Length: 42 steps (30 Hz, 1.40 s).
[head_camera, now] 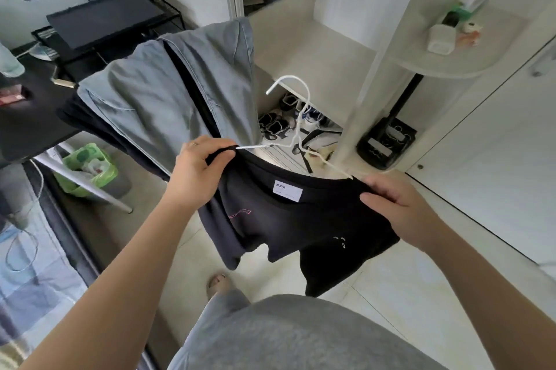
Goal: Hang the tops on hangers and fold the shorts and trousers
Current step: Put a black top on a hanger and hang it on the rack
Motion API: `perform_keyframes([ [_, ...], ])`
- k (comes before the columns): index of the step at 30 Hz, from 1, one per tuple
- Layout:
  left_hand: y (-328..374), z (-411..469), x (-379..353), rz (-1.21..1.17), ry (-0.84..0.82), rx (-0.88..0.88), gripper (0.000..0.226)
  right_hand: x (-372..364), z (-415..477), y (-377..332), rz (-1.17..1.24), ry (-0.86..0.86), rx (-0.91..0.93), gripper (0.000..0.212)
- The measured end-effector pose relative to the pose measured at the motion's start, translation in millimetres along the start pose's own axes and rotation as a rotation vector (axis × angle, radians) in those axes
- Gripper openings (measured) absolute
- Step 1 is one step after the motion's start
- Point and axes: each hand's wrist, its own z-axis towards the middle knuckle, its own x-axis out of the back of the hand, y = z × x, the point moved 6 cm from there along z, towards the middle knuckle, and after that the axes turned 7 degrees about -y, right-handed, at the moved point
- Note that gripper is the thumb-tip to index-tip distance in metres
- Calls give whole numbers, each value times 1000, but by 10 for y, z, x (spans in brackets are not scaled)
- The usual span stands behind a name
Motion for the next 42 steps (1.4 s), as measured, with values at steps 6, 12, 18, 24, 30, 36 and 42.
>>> perform_keyframes([
  [6, -39, 624, -405, 54, -170, 4, 29, 7, 36, 197, 267, 178, -172, 20],
  [12, -197, 1076, -696, -92, -476, 68, 25, -99, 447, 206, 520, 366, -263, 27],
  [18, -72, 1584, -526, -183, -665, 9, 17, -51, 1346, -170, 852, 490, -208, 18],
  [24, -34, 2216, -111, -168, -749, -100, 17, 195, 2486, -718, 848, 528, -42, 24],
  [30, 84, 2821, 209, -93, -705, -222, 38, 639, 3316, -1251, 597, 687, 105, 29],
  [36, 429, 3480, 425, 26, -462, -361, 29, 1212, 4078, -1784, 478, 768, 224, 19],
  [42, 743, 4340, 678, 23, -238, -433, 10, 1910, 4883, -2302, 418, 754, 379, 17],
])
